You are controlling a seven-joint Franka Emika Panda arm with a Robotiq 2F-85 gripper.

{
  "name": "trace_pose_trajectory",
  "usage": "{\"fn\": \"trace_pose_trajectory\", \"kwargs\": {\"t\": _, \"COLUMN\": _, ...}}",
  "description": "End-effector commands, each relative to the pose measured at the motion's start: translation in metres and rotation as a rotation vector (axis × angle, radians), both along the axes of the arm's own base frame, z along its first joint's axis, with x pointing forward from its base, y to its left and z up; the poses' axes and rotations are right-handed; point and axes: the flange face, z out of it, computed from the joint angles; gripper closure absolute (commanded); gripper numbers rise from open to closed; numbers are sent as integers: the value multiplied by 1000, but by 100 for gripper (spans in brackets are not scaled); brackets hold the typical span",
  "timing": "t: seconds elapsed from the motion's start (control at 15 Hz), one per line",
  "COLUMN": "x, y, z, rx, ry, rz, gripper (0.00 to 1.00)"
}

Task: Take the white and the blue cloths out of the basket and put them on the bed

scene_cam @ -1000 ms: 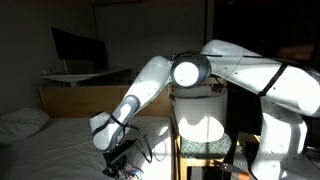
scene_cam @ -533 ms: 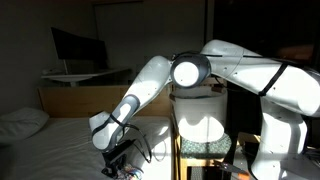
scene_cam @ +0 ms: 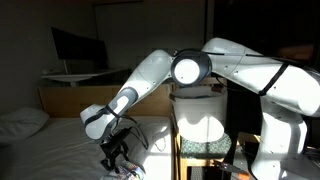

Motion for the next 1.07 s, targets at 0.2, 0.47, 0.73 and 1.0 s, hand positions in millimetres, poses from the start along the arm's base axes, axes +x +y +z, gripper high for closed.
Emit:
{"fn": "trace_pose_trajectory", "kwargs": {"t": 0.2, "x": 30, "y": -18, "z": 124, "rx": -29, "ry": -86, "rz": 48, "gripper": 0}}
{"fn": "trace_pose_trajectory", "kwargs": {"t": 0.47, "x": 50, "y": -65, "z": 210, "rx": -30, "ry": -140, "rz": -15, "gripper": 0}}
{"fn": "trace_pose_trajectory", "kwargs": {"t": 0.73, "x": 61, "y": -120, "z": 279, "rx": -36, "ry": -130, "rz": -135, "gripper": 0}}
{"fn": "trace_pose_trajectory", "kwargs": {"t": 1.0, "x": 66, "y": -190, "z": 324, "rx": -64, "ry": -111, "rz": -307, "gripper": 0}}
